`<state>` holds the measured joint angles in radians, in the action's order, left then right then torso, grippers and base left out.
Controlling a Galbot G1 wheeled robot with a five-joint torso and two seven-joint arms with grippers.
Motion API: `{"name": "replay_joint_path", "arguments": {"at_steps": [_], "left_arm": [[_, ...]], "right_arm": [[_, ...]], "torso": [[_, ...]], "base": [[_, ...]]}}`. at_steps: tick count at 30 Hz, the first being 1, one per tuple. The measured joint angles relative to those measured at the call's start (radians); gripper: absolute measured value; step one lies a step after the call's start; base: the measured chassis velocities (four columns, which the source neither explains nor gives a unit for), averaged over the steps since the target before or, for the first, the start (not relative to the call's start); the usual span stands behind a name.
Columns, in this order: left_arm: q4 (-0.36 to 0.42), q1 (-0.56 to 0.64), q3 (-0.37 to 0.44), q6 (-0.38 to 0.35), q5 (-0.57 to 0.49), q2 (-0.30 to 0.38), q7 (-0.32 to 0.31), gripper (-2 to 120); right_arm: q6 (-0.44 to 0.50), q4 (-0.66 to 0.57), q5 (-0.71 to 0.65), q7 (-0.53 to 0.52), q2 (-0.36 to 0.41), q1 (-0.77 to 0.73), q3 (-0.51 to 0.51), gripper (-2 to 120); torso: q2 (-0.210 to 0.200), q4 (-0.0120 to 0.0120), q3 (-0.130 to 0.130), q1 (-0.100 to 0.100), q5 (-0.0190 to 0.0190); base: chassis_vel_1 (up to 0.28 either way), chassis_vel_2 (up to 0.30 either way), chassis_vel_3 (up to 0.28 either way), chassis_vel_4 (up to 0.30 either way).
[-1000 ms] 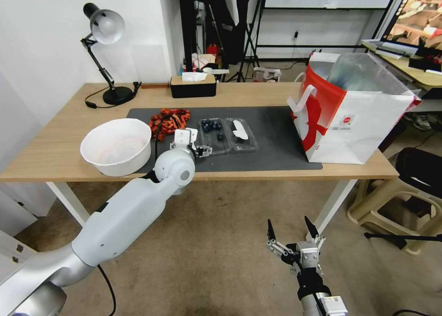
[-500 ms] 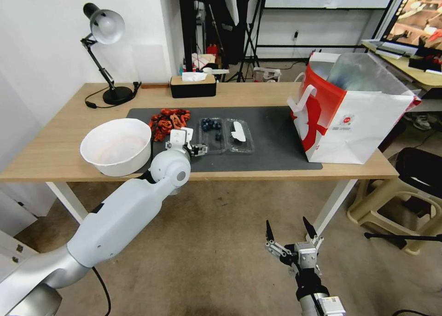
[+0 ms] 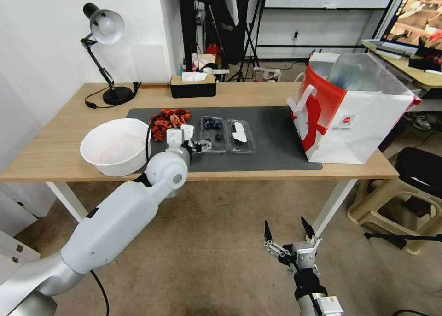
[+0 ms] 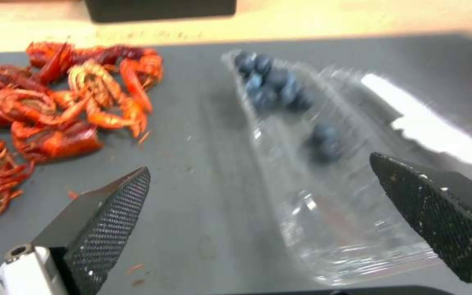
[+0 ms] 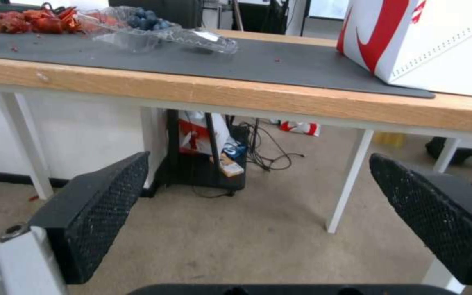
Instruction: Close the takeout container lid, then place the container into the takeout bag.
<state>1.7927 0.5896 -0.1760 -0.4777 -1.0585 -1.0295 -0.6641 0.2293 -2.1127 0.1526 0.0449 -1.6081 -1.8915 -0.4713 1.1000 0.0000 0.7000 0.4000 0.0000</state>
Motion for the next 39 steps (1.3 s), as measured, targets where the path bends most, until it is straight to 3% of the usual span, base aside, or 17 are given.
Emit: {"name": "replay_joint_path", "arguments": {"at_steps": [6, 15, 17, 18, 20, 22, 24, 30, 39], "left_arm": [[0.087, 0.096, 0.064, 0.116, 0.006, 0.028, 0.080, 100], [0.209, 0.251, 0.138, 0.176, 0.106, 0.064, 0.142, 100], [0.315, 0.495, 0.238, 0.290, 0.313, 0.052, 0.218, 100], [0.315, 0.495, 0.238, 0.290, 0.313, 0.052, 0.218, 100], [0.329, 0.653, 0.288, 0.402, 0.492, 0.021, 0.245, 100], [0.330, 0.674, 0.294, 0.417, 0.516, 0.016, 0.247, 100], [0.333, 0.765, 0.319, 0.482, 0.632, -0.017, 0.250, 100], [0.329, 0.911, 0.389, 0.572, 0.805, -0.091, 0.257, 100], [0.296, 1.084, 0.433, 0.697, 0.892, -0.157, 0.277, 100]], "right_arm": [[0.006, 0.002, 0.003, 0.000, 0.000, -0.001, 0.007, 100], [0.040, 0.000, -0.011, 0.009, 0.000, 0.000, 0.010, 100], [0.058, -0.002, -0.028, 0.020, 0.000, 0.004, 0.006, 100], [0.058, -0.002, -0.028, 0.020, 0.000, 0.004, 0.006, 100], [0.069, -0.005, -0.045, 0.031, 0.000, 0.004, 0.003, 100], [0.070, -0.006, -0.047, 0.032, 0.000, 0.003, 0.002, 100], [0.080, -0.012, -0.059, 0.040, 0.000, -0.001, -0.005, 100], [0.093, -0.025, -0.079, 0.058, 0.000, -0.004, -0.008, 100], [0.109, -0.034, -0.107, 0.077, 0.000, -0.006, -0.013, 100]], "torso": [[0.000, -0.0001, 0.000, 0.000, -0.0001], [0.000, 0.0000, 0.000, 0.000, -0.0001], [0.000, -0.0001, 0.000, 0.000, 0.0000], [0.000, -0.0001, 0.000, 0.000, 0.0000], [0.000, 0.0002, 0.000, 0.000, -0.0001], [0.000, 0.0003, 0.000, 0.000, 0.0000], [0.000, -0.0001, 0.000, 0.000, 0.0001], [0.000, -0.0001, 0.000, 0.000, 0.0002], [0.000, 0.0001, 0.000, 0.000, 0.0000]], "base": [[0.000, 0.000, 0.000, 0.000], [0.000, 0.000, 0.000, 0.000], [0.000, 0.000, 0.000, 0.000], [0.000, 0.000, 0.000, 0.000], [0.000, 0.000, 0.000, 0.000], [0.000, 0.000, 0.000, 0.000], [0.000, 0.000, 0.000, 0.000], [0.000, 0.000, 0.000, 0.000], [0.000, 0.000, 0.000, 0.000]]}}
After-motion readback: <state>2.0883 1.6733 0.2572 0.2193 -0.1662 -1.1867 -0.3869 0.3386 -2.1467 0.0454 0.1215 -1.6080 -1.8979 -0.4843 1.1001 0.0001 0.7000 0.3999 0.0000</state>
